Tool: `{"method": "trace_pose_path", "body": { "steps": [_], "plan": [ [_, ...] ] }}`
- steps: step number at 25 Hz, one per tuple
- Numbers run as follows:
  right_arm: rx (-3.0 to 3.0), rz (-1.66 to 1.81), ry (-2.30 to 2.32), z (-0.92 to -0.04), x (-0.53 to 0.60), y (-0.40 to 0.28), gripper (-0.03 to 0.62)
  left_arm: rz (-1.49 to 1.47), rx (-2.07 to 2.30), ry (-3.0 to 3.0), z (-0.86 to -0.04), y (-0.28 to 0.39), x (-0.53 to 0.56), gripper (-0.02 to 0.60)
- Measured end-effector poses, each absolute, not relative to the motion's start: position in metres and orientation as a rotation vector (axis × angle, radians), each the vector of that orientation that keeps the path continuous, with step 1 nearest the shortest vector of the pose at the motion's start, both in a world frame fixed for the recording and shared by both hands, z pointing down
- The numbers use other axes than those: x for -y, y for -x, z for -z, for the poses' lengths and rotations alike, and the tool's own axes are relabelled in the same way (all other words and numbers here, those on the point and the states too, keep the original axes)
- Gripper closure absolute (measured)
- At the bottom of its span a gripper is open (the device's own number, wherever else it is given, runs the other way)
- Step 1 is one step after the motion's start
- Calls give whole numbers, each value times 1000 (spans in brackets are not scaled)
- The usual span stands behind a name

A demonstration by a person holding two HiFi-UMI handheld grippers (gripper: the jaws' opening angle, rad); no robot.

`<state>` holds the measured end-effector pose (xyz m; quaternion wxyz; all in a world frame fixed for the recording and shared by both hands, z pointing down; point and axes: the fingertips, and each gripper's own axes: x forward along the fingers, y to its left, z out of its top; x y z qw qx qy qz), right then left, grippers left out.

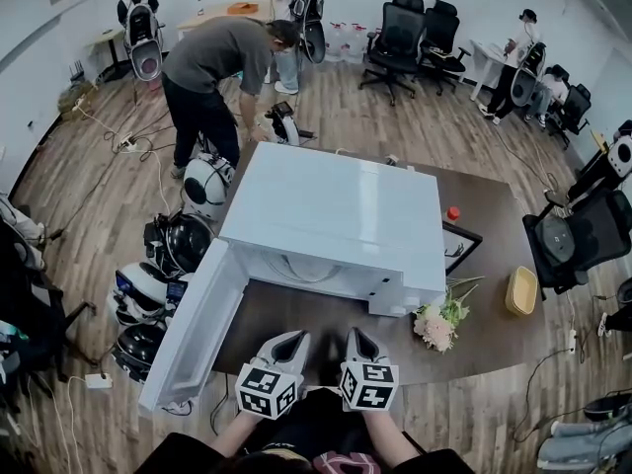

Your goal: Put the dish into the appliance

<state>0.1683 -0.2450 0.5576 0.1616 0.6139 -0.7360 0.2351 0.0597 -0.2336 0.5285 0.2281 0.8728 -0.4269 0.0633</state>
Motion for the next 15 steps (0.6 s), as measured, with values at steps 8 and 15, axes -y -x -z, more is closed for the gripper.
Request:
{"method": "trace_pose_path", "body": {
  "steps": [8, 15],
  "plan": [
    [2108, -656, -1740, -559, 243, -164, 588, -180, 1187, -2401, -529, -54, 231, 572],
    [2106, -649, -1725, -561, 239, -157, 588, -180, 1191, -2397, -529, -48, 230, 572]
  ]
}}
